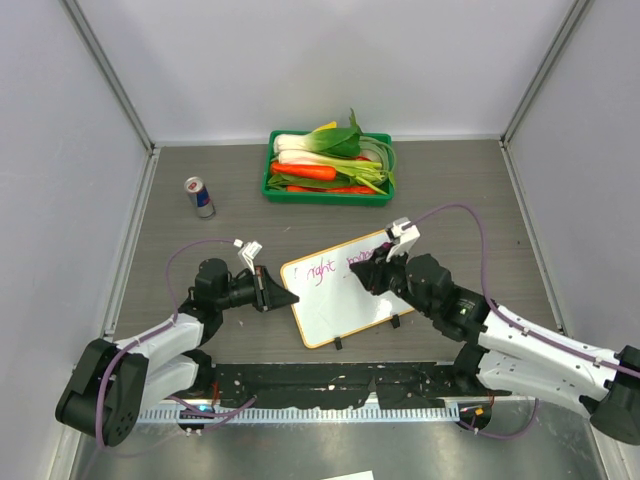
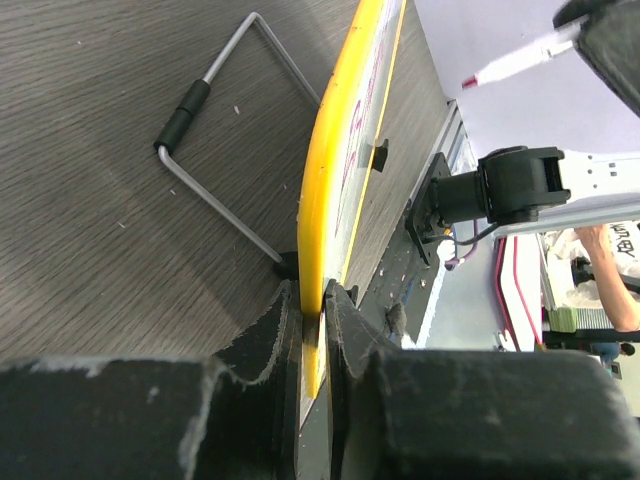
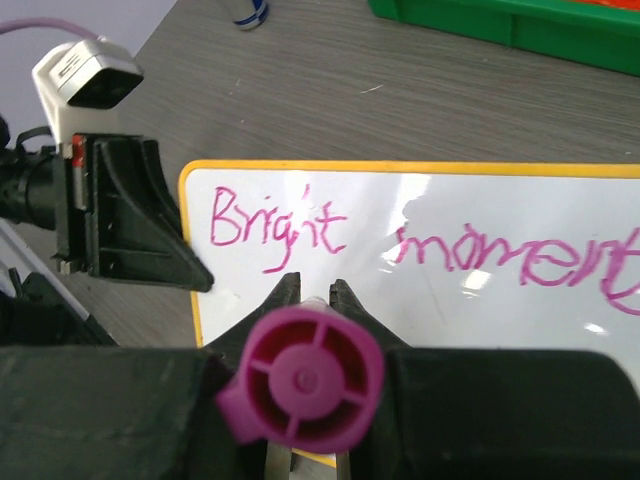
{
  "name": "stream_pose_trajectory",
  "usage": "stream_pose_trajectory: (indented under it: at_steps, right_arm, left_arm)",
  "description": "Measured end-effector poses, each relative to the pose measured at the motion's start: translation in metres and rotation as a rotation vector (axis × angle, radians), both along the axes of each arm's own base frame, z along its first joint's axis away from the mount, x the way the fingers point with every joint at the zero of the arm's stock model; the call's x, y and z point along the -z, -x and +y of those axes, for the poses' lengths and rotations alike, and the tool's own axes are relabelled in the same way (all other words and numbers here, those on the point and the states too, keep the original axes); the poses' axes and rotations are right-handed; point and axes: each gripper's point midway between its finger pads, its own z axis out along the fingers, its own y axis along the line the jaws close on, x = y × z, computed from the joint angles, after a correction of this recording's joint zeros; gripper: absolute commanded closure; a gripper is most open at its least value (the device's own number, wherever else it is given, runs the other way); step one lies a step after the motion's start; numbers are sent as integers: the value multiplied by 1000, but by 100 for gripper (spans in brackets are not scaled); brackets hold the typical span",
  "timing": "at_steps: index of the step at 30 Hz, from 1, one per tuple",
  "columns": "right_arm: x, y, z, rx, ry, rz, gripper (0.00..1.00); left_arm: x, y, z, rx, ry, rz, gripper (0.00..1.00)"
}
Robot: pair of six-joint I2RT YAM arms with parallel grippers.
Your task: Write a sentence on the whiteboard
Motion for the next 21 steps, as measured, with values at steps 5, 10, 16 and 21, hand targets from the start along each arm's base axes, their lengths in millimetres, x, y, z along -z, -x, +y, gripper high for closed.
stream_pose_trajectory:
  at_steps: [5, 10, 16, 21]
  right_arm:
    - [0, 18, 21, -55, 10, -22, 99]
    - [-1, 27, 34, -89, -4, -41, 98]
    - [-6, 27, 34, -85, -28, -59, 99]
    - [-13, 27, 27, -67, -51, -78, 98]
  left_arm:
    - [0, 0, 0, 0, 0, 0, 100]
    - [0, 0, 0, 0, 0, 0, 100]
    - [0, 0, 0, 0, 0, 0, 100]
    - [0, 0, 0, 0, 0, 0, 100]
